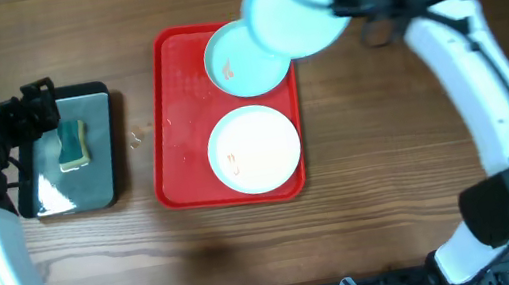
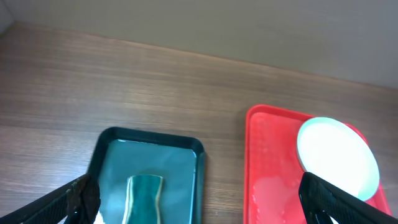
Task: Clean dirty plates on tray and stack at the side
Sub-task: 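Carry the plate right and set it on the table beside the tray, then release the plate and move the right gripper to the stained white plate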
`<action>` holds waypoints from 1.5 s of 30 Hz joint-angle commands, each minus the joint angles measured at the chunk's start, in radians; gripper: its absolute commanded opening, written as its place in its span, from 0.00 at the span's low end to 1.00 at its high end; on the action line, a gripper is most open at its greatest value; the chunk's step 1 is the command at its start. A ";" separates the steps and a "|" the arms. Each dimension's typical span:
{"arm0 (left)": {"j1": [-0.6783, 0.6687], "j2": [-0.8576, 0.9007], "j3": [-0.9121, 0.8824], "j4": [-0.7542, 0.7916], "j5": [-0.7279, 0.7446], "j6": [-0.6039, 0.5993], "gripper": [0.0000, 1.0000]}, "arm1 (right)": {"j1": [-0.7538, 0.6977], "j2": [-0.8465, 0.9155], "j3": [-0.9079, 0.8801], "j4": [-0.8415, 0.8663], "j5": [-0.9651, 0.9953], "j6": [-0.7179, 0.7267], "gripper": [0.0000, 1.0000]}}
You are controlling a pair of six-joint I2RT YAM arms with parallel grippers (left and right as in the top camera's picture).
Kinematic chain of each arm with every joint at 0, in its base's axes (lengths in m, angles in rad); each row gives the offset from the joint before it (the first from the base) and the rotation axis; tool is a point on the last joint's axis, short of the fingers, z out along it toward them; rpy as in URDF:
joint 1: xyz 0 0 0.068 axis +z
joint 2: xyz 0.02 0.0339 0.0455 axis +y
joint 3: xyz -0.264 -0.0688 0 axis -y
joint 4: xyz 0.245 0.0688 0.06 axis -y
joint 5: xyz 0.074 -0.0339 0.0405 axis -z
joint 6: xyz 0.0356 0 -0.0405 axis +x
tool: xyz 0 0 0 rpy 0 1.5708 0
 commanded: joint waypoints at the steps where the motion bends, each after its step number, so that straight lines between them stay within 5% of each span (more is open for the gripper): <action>1: -0.022 -0.001 0.009 -0.014 0.018 0.024 1.00 | -0.179 -0.055 0.012 -0.053 -0.095 0.008 0.04; 9: -0.042 -0.001 0.009 -0.045 0.018 0.023 1.00 | -0.498 -0.055 -0.121 -0.028 -0.270 -0.045 0.04; 15: -0.064 -0.001 0.009 -0.060 0.018 0.023 1.00 | -0.634 -0.055 -0.351 0.149 -0.344 -0.050 0.04; 25: -0.069 -0.001 0.009 -0.098 0.018 0.022 1.00 | -0.645 -0.055 -0.652 0.418 -0.243 -0.093 0.04; 40: -0.069 -0.001 0.009 -0.117 0.018 0.019 1.00 | -0.645 -0.053 -0.731 0.562 -0.160 -0.060 0.04; 45: -0.069 -0.001 0.009 -0.117 0.018 0.019 1.00 | -0.645 -0.053 -0.731 0.555 -0.171 -0.060 0.30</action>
